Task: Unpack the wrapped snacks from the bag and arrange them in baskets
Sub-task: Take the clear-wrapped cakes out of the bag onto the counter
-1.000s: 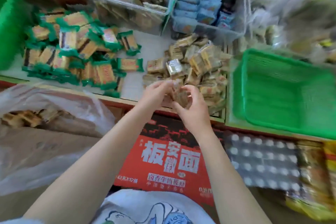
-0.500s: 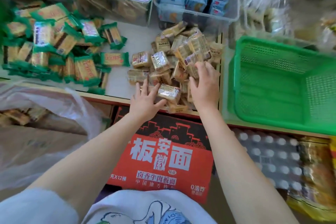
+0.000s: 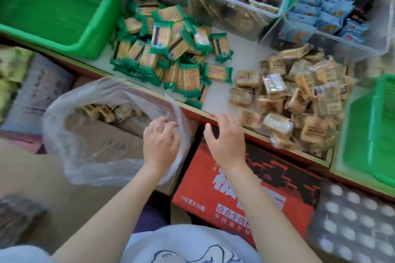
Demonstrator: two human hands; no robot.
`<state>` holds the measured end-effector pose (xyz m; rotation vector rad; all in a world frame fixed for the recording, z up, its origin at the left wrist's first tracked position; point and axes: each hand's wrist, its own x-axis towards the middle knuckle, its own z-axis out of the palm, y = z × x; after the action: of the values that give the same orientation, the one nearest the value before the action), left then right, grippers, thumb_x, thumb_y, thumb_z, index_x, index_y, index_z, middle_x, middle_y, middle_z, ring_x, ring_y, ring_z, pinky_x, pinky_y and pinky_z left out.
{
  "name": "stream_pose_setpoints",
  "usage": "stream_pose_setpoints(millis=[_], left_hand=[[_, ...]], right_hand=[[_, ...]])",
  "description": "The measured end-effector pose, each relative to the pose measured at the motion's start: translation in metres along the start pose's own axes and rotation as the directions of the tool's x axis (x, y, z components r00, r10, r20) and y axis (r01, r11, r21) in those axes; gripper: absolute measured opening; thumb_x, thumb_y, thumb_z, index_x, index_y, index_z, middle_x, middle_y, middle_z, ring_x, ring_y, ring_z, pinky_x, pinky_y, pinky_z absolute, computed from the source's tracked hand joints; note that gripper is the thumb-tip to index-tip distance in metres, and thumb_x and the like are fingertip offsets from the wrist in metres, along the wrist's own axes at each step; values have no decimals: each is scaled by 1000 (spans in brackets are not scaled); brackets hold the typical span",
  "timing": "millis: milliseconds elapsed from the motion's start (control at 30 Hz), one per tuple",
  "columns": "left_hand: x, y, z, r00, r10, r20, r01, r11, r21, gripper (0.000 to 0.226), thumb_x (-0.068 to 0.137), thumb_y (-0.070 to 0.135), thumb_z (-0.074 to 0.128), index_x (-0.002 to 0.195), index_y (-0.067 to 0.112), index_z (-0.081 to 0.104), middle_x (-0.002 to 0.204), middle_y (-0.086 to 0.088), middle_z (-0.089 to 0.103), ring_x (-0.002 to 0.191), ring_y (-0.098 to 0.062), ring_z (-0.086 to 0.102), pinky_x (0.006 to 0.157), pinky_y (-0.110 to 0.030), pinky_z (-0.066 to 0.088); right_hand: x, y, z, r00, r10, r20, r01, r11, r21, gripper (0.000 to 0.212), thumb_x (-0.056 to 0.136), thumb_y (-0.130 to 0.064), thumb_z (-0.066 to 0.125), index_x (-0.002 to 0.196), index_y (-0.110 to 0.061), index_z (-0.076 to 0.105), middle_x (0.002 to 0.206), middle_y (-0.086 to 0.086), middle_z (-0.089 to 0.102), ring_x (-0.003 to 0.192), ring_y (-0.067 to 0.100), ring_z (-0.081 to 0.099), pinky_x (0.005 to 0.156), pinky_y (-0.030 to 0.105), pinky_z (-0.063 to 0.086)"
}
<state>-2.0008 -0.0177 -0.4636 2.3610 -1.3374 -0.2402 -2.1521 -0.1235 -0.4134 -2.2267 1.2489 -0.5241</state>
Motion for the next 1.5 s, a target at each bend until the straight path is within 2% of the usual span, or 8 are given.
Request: stream_pose_setpoints(millis=[167,300,767,967,1067,1167,1267,1500], left_hand=[[-29,-150,-14,835,-426,348,321,891,320,54,101,40,39,144,9,46,151,-20,40,134,-39,40,105,-50,37],[-50,-222,-10,745,-465,478,346,883,318,63,104,53,28,157,20,24,166,-11,15,150,-35,17,118,-48,21],[-85,-284,14,786,-448,425,414,893,176,81,91,67,15,157,23,31,167,-6,14,154,-32,2,122,-43,-1],[-78,-280,8,725,-490,485,463,867,183,74,98,66,25,160,27,16,169,-2,-3,154,-27,-13,121,-42,-10],[-73,-277,1,705,-492,511,474,862,178,73,99,66,26,161,28,14,169,-1,-5,153,-26,-16,121,-42,-11],[-72,-279,-1,701,-485,522,469,866,174,73,99,66,26,161,29,13,169,0,-5,153,-26,-16,121,-42,-11],[-72,-281,-2,701,-477,530,465,870,166,73,99,66,26,160,30,12,169,0,-6,153,-26,-16,121,-42,-10],[-74,-281,-1,699,-466,542,452,876,171,73,99,66,23,160,30,9,168,-1,-8,153,-27,-16,122,-42,-10]], right_hand=[[-7,-88,140,882,-127,454,130,991,24,34,96,-27,53,123,-9,63,120,7,64,112,27,58,91,42,51],[-7,-119,210,759,97,644,-19,992,-127,44,103,-31,47,142,-11,48,143,13,48,129,33,47,96,42,45],[25,-134,322,772,408,487,-57,808,-587,90,95,-35,57,158,-39,-7,156,26,15,142,40,28,108,47,33],[5,-114,307,696,512,503,-260,833,-488,67,96,-43,51,156,-30,25,156,23,21,142,40,29,113,48,26],[-4,-121,304,729,457,509,-440,883,-162,54,96,-29,53,149,-22,45,153,12,37,138,30,39,115,42,32],[12,-136,318,575,581,576,-811,496,308,48,96,-14,58,144,-14,50,144,8,53,129,21,51,111,40,42],[31,-145,336,405,557,725,-860,-38,509,45,100,-13,59,143,-6,45,145,15,50,136,28,48,107,39,44],[37,-151,360,362,562,744,-868,-87,488,31,99,-24,63,124,-8,60,118,9,66,101,17,63,76,25,50]])
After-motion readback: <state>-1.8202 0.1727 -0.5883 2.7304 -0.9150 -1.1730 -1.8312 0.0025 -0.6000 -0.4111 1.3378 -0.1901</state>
